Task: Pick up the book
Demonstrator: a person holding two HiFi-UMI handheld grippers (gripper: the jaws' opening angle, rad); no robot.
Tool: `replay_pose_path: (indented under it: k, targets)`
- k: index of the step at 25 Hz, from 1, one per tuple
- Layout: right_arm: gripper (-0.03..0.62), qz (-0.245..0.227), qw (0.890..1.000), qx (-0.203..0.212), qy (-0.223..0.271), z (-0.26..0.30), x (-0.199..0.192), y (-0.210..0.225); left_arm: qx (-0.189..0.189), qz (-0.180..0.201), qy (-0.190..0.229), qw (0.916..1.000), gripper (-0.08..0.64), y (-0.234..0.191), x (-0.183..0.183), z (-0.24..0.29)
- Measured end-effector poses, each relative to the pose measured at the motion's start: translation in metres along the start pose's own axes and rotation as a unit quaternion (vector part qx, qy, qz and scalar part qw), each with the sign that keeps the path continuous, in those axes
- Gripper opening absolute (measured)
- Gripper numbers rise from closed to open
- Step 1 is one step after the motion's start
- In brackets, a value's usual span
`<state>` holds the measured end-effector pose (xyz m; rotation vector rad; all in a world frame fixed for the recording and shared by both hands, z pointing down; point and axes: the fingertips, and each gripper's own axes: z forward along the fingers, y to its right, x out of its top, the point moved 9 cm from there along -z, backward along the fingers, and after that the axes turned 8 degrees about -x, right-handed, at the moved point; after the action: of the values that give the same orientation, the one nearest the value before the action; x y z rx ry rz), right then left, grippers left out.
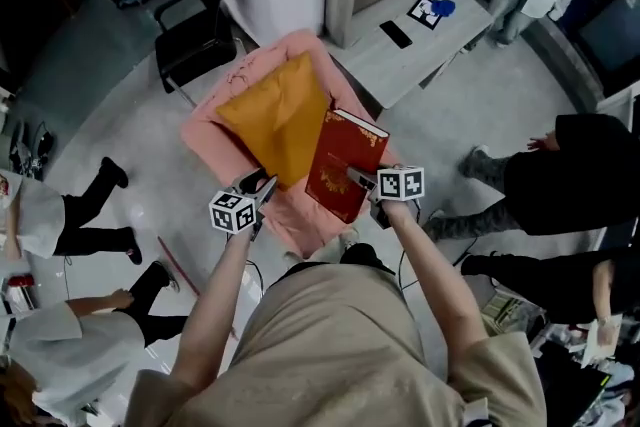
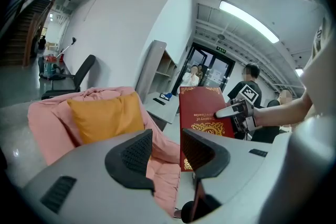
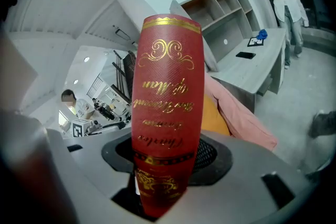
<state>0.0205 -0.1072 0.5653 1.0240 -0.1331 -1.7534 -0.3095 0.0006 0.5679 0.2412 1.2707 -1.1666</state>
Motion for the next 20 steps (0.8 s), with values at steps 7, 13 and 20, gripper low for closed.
replay_pose_path:
  k: [7, 13, 20]
  targets:
    - [0.236, 0.058, 0.998, 0.009, -0.014, 0.017, -0.005, 0.017, -0.011, -0.016, -0.003, 0.9998, 0.164, -0.006, 0.006, 0.028]
    - [0.236, 0.09, 0.996, 0.023, -0.016, 0.027, -0.005, 0.023, -0.019, -0.01, -0.014, 0.9997, 0.164, -0.01, 0.01, 0.047]
    - [0.236, 0.103, 0.994, 0.025, -0.022, 0.036, -0.004, 0.028, -0.025, -0.004, -0.015, 0.9996, 0.164, -0.008, 0.017, 0.054]
